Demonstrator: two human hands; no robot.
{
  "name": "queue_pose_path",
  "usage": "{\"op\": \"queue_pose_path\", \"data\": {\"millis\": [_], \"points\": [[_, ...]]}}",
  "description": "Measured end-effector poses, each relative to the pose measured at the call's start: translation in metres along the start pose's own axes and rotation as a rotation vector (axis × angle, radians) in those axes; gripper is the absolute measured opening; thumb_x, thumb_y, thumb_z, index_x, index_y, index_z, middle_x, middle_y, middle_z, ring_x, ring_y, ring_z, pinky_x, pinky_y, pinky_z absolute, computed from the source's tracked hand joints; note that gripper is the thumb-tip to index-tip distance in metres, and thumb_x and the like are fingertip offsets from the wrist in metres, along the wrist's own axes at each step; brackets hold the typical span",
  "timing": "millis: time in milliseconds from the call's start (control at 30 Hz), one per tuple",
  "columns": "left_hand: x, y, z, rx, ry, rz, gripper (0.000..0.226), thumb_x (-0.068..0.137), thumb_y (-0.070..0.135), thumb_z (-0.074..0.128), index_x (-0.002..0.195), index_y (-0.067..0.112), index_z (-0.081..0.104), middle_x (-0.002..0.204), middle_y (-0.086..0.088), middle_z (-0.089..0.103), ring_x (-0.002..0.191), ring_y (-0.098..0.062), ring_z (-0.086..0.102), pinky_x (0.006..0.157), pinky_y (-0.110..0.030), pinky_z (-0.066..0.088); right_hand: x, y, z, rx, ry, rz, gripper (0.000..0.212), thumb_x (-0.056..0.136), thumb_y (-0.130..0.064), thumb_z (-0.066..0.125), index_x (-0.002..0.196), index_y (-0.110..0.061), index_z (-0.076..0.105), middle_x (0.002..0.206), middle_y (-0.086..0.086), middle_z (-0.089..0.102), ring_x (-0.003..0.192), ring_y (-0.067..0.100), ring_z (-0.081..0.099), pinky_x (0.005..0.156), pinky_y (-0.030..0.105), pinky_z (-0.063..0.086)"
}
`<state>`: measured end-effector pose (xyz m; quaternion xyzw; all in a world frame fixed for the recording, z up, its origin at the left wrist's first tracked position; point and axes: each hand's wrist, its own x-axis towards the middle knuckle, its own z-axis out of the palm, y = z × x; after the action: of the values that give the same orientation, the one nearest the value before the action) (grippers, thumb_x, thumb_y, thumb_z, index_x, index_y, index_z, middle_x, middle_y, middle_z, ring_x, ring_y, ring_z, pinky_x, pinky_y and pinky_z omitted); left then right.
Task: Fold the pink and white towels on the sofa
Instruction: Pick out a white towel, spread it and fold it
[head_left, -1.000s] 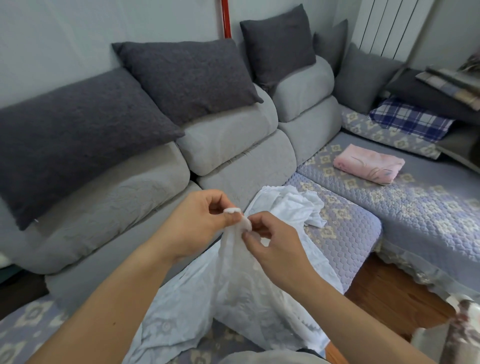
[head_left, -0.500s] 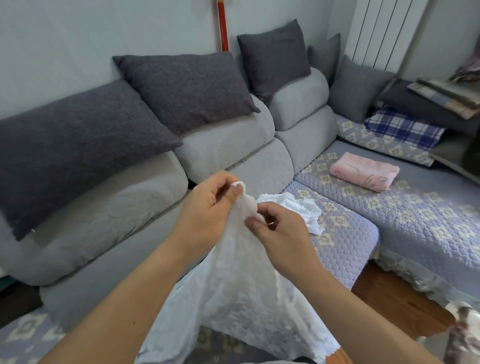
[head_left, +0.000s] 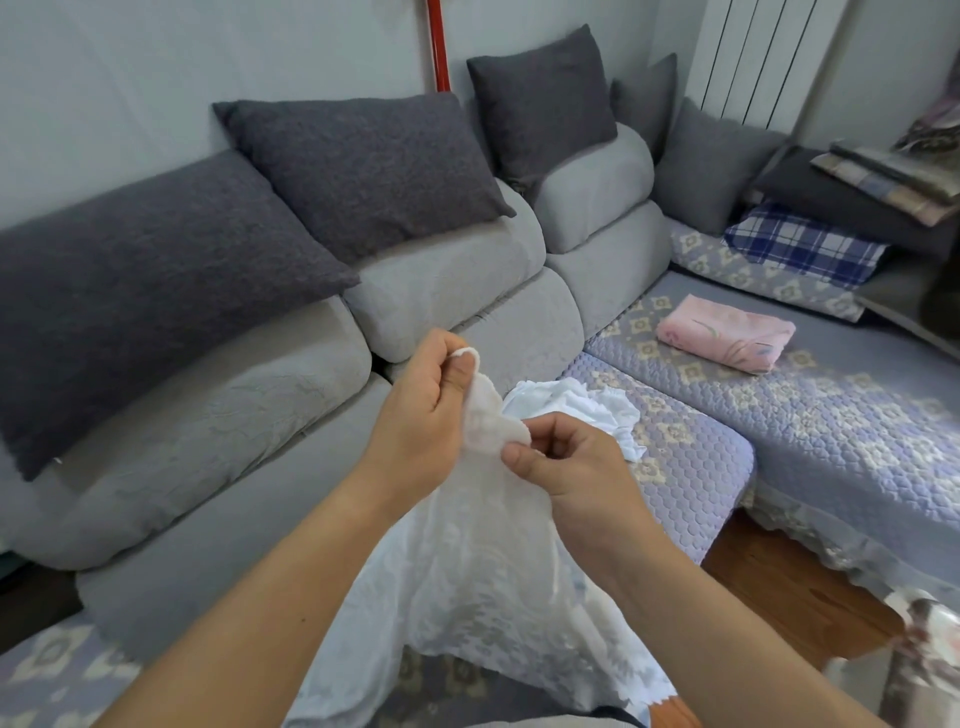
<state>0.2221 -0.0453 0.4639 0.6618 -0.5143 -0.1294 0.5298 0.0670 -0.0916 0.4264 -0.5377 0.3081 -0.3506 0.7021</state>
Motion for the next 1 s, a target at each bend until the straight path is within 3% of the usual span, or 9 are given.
{"op": "queue_pose_path", "data": {"millis": [133, 267, 433, 533, 600, 667, 733, 867, 1000], "points": [[0.000, -0.006, -0.002, -0.023, -0.012, 0.046, 0.023, 0.107, 0.036, 0.039, 0.085, 0.033, 0.047, 0.072, 0.018, 0.048, 0.065, -0.003, 0.042, 0.061, -0.020, 0.039, 0.004, 0.001, -0.003, 0.144, -0.023, 0.057, 0.020, 0.067, -0.014, 0.085, 0.085, -0.019, 0.077, 0.088, 0.011, 0.068, 0.085, 0.028, 0.063, 0.092, 0.052, 0.051], [-0.003, -0.010, -0.003, -0.039, -0.042, 0.065, 0.023, 0.106, 0.034, 0.042, 0.085, 0.033, 0.050, 0.072, 0.017, 0.049, 0.066, 0.000, 0.043, 0.062, -0.012, 0.039, 0.005, 0.002, -0.005, 0.182, -0.040, 0.087, 0.021, 0.065, -0.007, 0.084, 0.081, -0.020, 0.077, 0.076, 0.006, 0.068, 0.075, 0.021, 0.066, 0.081, 0.041, 0.054], [0.001, -0.006, 0.004, -0.009, -0.063, -0.100, 0.018, 0.102, 0.036, 0.043, 0.085, 0.034, 0.051, 0.071, 0.020, 0.053, 0.066, -0.001, 0.047, 0.066, -0.024, 0.043, 0.003, 0.003, -0.003, 0.100, -0.058, 0.047, 0.017, 0.075, -0.008, 0.084, 0.086, -0.019, 0.077, 0.080, 0.004, 0.071, 0.077, 0.016, 0.068, 0.076, 0.028, 0.057], [0.002, 0.004, 0.009, 0.036, -0.256, -0.180, 0.021, 0.094, 0.055, 0.049, 0.090, 0.034, 0.050, 0.063, 0.021, 0.053, 0.057, -0.001, 0.046, 0.059, -0.025, 0.041, 0.003, 0.002, -0.004, 0.016, -0.053, -0.002, 0.017, 0.080, -0.005, 0.082, 0.088, -0.018, 0.076, 0.075, -0.002, 0.068, 0.073, 0.008, 0.064, 0.070, 0.017, 0.051], [0.004, 0.009, 0.001, 0.072, -0.457, -0.253, 0.043, 0.072, 0.071, 0.065, 0.098, 0.039, 0.052, 0.067, 0.020, 0.058, 0.057, 0.001, 0.049, 0.056, -0.018, 0.041, 0.005, -0.002, -0.008, -0.010, -0.065, -0.025, 0.018, 0.076, -0.007, 0.084, 0.084, -0.020, 0.074, 0.073, -0.003, 0.066, 0.070, 0.008, 0.062, 0.068, 0.016, 0.050], [0.010, 0.014, -0.010, 0.169, -0.645, -0.299, 0.052, 0.062, 0.059, 0.081, 0.104, 0.042, 0.056, 0.083, 0.014, 0.064, 0.070, -0.005, 0.057, 0.064, -0.023, 0.047, 0.009, -0.006, -0.015, -0.015, -0.080, -0.047, 0.020, 0.075, -0.007, 0.083, 0.083, -0.020, 0.071, 0.073, 0.000, 0.067, 0.069, 0.010, 0.063, 0.066, 0.017, 0.050], [0.016, 0.020, -0.019, 0.236, -0.761, -0.258, 0.033, 0.073, 0.038, 0.085, 0.097, 0.034, 0.063, 0.081, 0.012, 0.065, 0.069, -0.005, 0.057, 0.063, -0.025, 0.046, 0.013, -0.011, -0.020, -0.036, -0.120, -0.053, 0.021, 0.077, -0.005, 0.083, 0.087, -0.018, 0.069, 0.075, -0.001, 0.068, 0.072, 0.012, 0.062, 0.068, 0.018, 0.050], [0.031, 0.030, -0.024, 0.428, -0.759, -0.165, 0.025, 0.087, 0.042, 0.076, 0.076, 0.021, 0.067, 0.058, 0.010, 0.056, 0.054, 0.000, 0.045, 0.052, -0.017, 0.035, 0.013, -0.008, -0.021, -0.113, -0.168, -0.033, 0.028, 0.079, 0.005, 0.079, 0.096, -0.015, 0.068, 0.081, -0.005, 0.068, 0.075, 0.008, 0.062, 0.071, 0.022, 0.051], [0.039, 0.035, -0.027, 0.304, -0.632, -0.227, 0.018, 0.085, 0.034, 0.077, 0.079, 0.018, 0.073, 0.068, -0.005, 0.064, 0.064, -0.011, 0.054, 0.062, -0.032, 0.042, 0.001, 0.013, -0.018, -0.539, -0.074, -0.067, 0.026, 0.076, -0.019, 0.081, 0.081, -0.031, 0.058, 0.072, -0.023, 0.058, 0.065, -0.004, 0.052, 0.062, 0.012, 0.039]]}}
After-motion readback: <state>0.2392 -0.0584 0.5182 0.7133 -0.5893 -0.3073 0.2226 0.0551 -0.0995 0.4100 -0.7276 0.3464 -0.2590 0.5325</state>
